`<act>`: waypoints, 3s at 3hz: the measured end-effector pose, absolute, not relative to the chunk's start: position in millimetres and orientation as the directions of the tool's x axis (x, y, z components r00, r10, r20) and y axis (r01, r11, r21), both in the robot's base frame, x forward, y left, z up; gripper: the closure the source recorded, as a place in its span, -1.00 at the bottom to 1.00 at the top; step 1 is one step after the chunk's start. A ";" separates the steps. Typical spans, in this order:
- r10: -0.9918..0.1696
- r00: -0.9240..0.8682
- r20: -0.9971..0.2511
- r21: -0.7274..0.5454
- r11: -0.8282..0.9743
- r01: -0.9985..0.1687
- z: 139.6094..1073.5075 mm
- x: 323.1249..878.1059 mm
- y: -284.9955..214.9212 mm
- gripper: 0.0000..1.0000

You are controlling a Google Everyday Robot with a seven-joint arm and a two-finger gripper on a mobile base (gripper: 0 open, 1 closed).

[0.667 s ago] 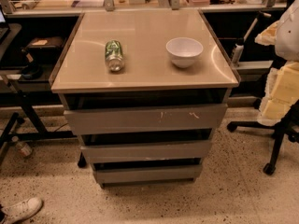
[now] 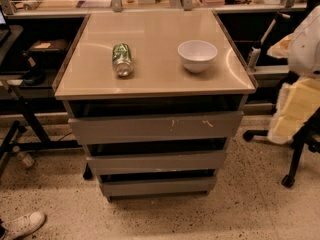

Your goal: Open middle drawer

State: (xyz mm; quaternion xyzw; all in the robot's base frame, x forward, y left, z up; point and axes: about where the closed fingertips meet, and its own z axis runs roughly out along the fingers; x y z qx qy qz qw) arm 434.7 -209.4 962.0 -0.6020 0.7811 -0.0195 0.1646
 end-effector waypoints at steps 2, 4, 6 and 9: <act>-0.905 -0.258 -0.337 -0.080 0.301 -0.950 819.0 431.6 -147.8 -1.00; -0.901 -0.276 -0.333 -0.010 0.296 -0.955 749.2 440.1 -116.8 -1.00; -0.859 -0.275 -0.431 0.088 0.263 -0.961 664.5 442.2 -70.9 -1.00; -0.819 -0.284 -0.499 0.199 0.211 -0.957 554.4 481.8 -8.7 -1.00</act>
Offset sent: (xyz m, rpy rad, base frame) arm -0.0036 0.1099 -0.2634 0.1838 0.2452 0.0092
